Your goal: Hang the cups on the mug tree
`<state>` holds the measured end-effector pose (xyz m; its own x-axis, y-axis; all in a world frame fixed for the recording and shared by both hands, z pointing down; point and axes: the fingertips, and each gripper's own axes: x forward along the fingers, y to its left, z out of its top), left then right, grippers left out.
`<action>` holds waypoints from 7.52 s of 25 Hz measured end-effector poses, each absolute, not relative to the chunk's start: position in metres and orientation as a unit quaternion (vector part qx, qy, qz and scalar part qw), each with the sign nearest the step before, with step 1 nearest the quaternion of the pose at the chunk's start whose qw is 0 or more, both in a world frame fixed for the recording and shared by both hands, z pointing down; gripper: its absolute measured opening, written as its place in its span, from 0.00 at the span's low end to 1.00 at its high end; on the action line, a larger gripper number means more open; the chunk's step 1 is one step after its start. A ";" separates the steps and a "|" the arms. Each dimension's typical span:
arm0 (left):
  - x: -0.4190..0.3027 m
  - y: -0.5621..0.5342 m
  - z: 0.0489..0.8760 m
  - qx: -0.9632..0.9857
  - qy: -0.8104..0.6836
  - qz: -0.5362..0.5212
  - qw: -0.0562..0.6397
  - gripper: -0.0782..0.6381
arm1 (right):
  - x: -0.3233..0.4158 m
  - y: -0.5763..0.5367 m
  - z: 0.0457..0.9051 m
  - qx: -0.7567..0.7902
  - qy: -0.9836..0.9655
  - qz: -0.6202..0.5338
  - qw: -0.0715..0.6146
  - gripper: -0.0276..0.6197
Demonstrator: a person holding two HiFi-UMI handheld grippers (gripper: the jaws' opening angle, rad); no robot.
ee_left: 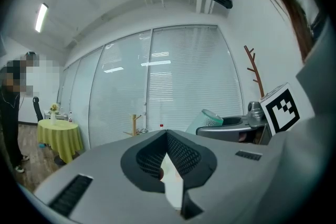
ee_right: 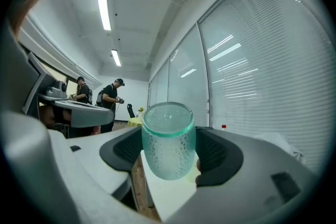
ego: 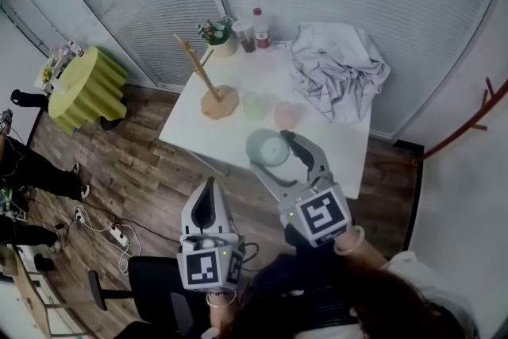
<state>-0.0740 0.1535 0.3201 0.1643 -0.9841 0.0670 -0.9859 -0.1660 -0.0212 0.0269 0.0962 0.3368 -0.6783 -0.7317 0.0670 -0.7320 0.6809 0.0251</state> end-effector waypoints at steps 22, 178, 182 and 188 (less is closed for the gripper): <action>-0.076 0.085 0.323 0.732 -0.680 0.044 0.023 0.11 | 0.019 0.016 0.335 0.357 -0.933 0.031 0.021 0.53; -0.218 -0.107 0.370 0.763 -0.635 0.052 0.108 0.11 | -0.133 -0.175 0.345 0.393 -0.918 0.021 0.047 0.53; -0.215 -0.108 0.371 0.766 -0.631 0.053 0.108 0.11 | -0.133 -0.175 0.349 0.393 -0.918 0.020 0.053 0.53; -0.214 -0.110 0.373 0.769 -0.628 0.054 0.106 0.11 | -0.134 -0.175 0.356 0.395 -0.917 0.021 0.058 0.53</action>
<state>-0.2141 -0.1097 0.3730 0.2050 -0.9546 0.2163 -0.9775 -0.1885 0.0944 -0.1336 -0.1749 0.3558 -0.6809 -0.7219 0.1233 -0.7267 0.6869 0.0083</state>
